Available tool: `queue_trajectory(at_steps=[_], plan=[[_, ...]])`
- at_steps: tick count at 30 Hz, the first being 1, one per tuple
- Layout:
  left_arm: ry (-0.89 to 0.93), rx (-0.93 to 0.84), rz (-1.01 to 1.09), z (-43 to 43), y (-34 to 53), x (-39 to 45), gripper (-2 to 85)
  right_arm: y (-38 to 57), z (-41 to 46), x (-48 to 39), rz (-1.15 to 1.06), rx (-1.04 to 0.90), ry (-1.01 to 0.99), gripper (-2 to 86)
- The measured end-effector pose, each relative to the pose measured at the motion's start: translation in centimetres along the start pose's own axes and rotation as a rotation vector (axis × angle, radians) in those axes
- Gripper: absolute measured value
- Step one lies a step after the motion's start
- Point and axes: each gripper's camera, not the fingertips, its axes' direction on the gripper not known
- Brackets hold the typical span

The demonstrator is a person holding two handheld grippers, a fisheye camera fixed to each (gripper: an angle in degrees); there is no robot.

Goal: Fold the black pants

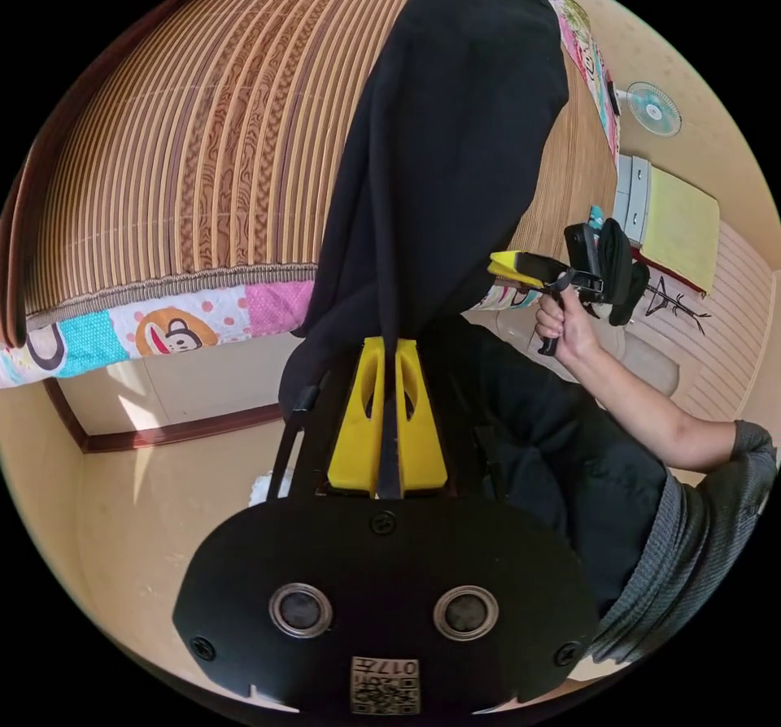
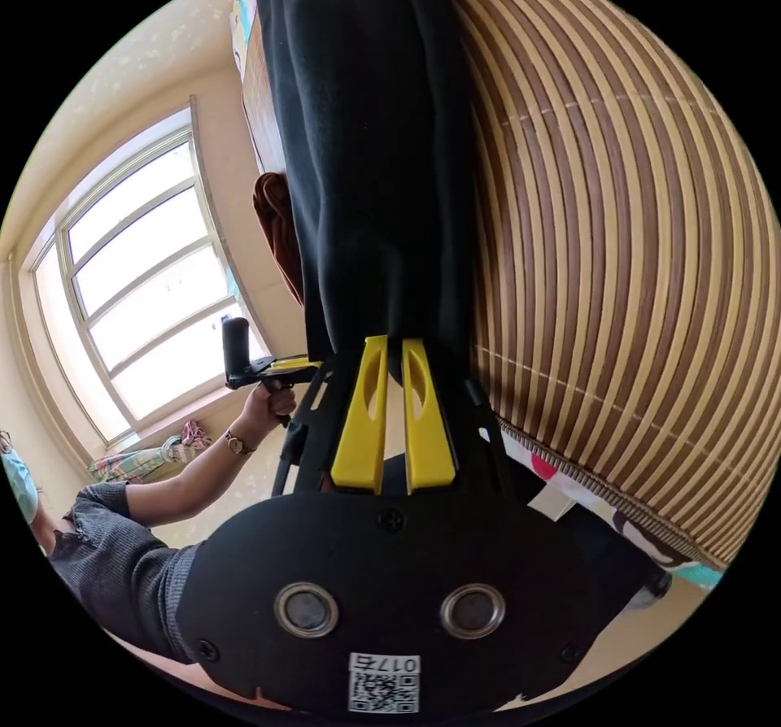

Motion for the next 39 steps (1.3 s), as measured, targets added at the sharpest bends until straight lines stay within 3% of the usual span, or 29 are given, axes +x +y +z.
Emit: queue_trajectory(at_steps=[3, 5, 7, 8, 9, 11, 17, 22, 26, 29, 35, 39], plan=[[0.021, -0.014, -0.015, -1.1, 0.0, -0.2, -0.7, -2.2, -1.0, 0.1, -0.016, -0.077, -0.077, 2.6], [0.079, -0.030, 0.000, -1.7, 0.3, -0.2, -0.8, -2.7, -3.1, -0.3, -0.068, -0.111, -0.259, 2.0], [0.229, -0.028, 0.081, -2.5, 0.8, 0.0, -0.8, -2.1, -5.0, -1.4, -0.168, -0.130, -0.391, 1.7], [0.396, 0.004, 0.161, -3.2, 1.5, 0.1, -0.8, -1.6, -6.5, -1.8, -0.214, -0.130, -0.453, 1.6], [0.550, 0.034, 0.188, -3.7, 2.1, -0.5, -0.8, -1.3, -7.3, -1.8, -0.220, -0.127, -0.461, 1.5], [0.598, 0.058, 0.146, -3.8, 2.9, -1.9, -0.7, -0.9, -9.3, -0.9, -0.148, -0.131, -0.266, 1.5], [0.289, 0.067, -0.050, -0.7, 2.3, -1.6, 0.9, -4.5, -8.1, -0.2, 0.006, -0.126, 0.016, 2.8], [0.001, 0.022, -0.241, 0.7, 0.4, 1.0, 6.6, -6.0, -8.9, -3.6, -0.008, -0.064, 0.112, 6.9], [-0.104, 0.200, -0.155, -3.2, 0.3, 4.6, 7.6, -6.4, -12.8, -5.7, -0.024, 0.125, 0.106, 9.0], [-0.058, 0.289, -0.092, -5.3, -1.6, 6.2, 8.6, -8.9, -13.5, -5.2, 0.009, 0.145, 0.076, 9.4], [-0.164, 0.148, -0.006, -2.1, -7.8, 9.2, 9.8, -13.3, -10.6, -6.5, -0.012, 0.035, 0.077, 7.8], [-0.324, 0.153, 0.070, 0.5, -6.7, 13.2, 10.0, -13.0, -10.1, -7.6, 0.004, 0.049, 0.099, 7.6]])
